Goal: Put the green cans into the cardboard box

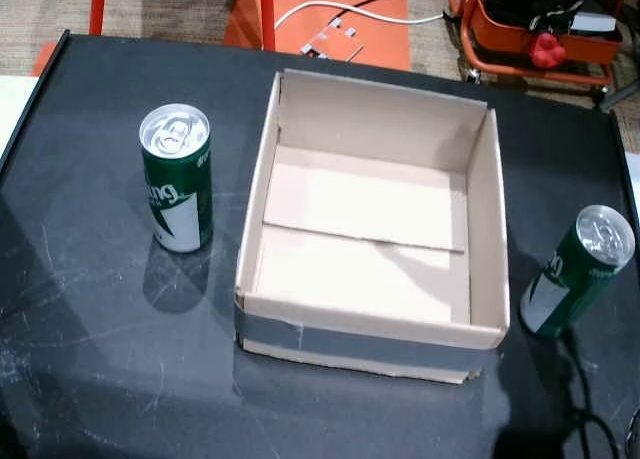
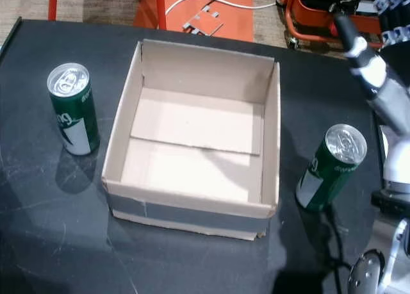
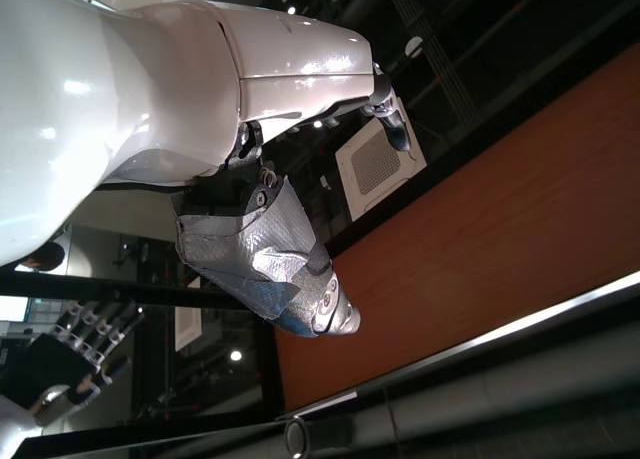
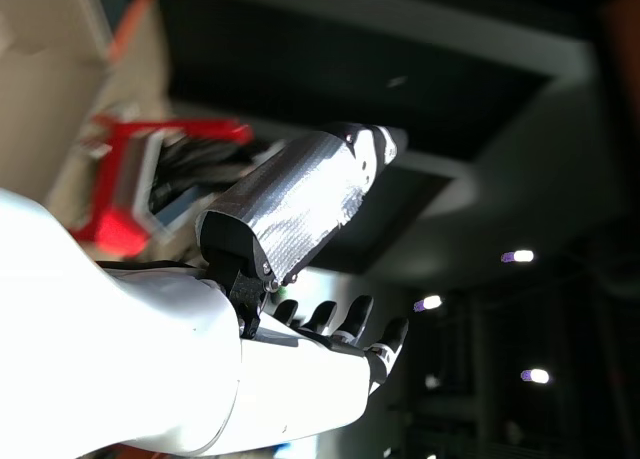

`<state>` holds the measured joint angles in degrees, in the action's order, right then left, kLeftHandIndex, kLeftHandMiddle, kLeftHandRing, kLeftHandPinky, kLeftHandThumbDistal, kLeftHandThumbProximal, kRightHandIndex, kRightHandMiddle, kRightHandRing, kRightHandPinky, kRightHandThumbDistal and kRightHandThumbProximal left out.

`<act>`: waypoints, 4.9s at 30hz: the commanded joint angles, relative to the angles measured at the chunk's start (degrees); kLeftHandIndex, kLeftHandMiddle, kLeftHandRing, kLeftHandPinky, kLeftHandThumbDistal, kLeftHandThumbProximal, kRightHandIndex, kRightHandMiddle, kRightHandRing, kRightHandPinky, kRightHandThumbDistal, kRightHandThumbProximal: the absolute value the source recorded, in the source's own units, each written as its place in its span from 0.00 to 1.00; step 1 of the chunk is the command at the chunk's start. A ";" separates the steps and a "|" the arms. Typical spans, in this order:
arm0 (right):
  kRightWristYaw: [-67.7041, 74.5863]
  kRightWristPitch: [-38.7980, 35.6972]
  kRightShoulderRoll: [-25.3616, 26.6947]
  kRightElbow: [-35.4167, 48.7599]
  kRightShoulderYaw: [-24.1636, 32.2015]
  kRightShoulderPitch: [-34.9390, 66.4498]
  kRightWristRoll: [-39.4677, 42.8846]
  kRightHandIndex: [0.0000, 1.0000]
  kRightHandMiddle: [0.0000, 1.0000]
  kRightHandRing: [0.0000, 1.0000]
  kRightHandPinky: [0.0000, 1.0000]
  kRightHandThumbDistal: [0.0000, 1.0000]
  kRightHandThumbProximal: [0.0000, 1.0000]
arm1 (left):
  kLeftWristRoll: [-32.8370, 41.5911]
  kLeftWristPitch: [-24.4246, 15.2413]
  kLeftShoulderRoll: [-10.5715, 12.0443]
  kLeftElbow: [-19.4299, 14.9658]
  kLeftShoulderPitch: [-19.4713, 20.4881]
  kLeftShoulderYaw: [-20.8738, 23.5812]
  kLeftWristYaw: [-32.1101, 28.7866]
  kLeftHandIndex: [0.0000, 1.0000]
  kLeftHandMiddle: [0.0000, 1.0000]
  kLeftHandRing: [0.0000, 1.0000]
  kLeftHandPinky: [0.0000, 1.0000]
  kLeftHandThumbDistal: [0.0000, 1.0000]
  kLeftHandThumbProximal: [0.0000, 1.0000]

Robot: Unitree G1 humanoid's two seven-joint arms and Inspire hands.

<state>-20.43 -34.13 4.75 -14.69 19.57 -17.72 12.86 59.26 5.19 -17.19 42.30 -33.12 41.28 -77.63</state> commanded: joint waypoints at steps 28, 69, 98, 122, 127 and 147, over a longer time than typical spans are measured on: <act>-0.89 5.29 15.54 0.08 -9.33 7.26 -9.21 0.96 0.95 0.93 0.99 1.00 0.65 | -2.60 -2.26 -2.32 8.29 -2.78 2.26 -3.48 0.93 0.98 1.00 0.89 0.96 0.00; -1.78 -0.78 17.04 -15.56 -7.51 15.31 -7.89 0.95 0.96 0.93 1.00 1.00 0.75 | -4.60 1.75 -7.71 20.09 -7.22 3.59 -7.14 0.92 0.97 1.00 0.84 0.89 0.00; -2.57 -9.35 13.06 -40.77 -5.56 2.24 -2.70 0.91 0.90 0.86 0.94 1.00 0.63 | -4.82 4.21 -9.94 23.72 -8.41 5.70 -7.48 0.96 0.98 1.00 0.83 0.98 0.00; -4.28 -8.99 12.06 -53.34 -1.60 -3.53 -0.65 0.85 0.83 0.81 0.86 1.00 0.52 | -4.43 6.13 -10.09 23.62 -8.47 7.69 -7.41 0.85 0.95 1.00 0.84 0.93 0.00; -2.57 -8.21 12.11 -55.41 -1.69 -4.38 -1.51 0.83 0.81 0.79 0.84 0.96 0.45 | -3.91 8.12 -10.29 23.61 -8.40 8.55 -7.02 0.82 0.93 1.00 0.81 0.93 0.00; 6.54 -6.86 11.21 -57.01 -0.94 -4.85 -4.42 0.55 0.52 0.55 0.62 0.21 0.01 | -4.05 12.04 -10.57 23.08 -8.21 9.78 -6.12 0.81 0.91 1.00 0.81 0.96 0.00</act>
<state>-15.86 -40.81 16.19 -70.83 18.22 -22.58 8.61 55.20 17.06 -27.24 66.00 -41.32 51.13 -83.59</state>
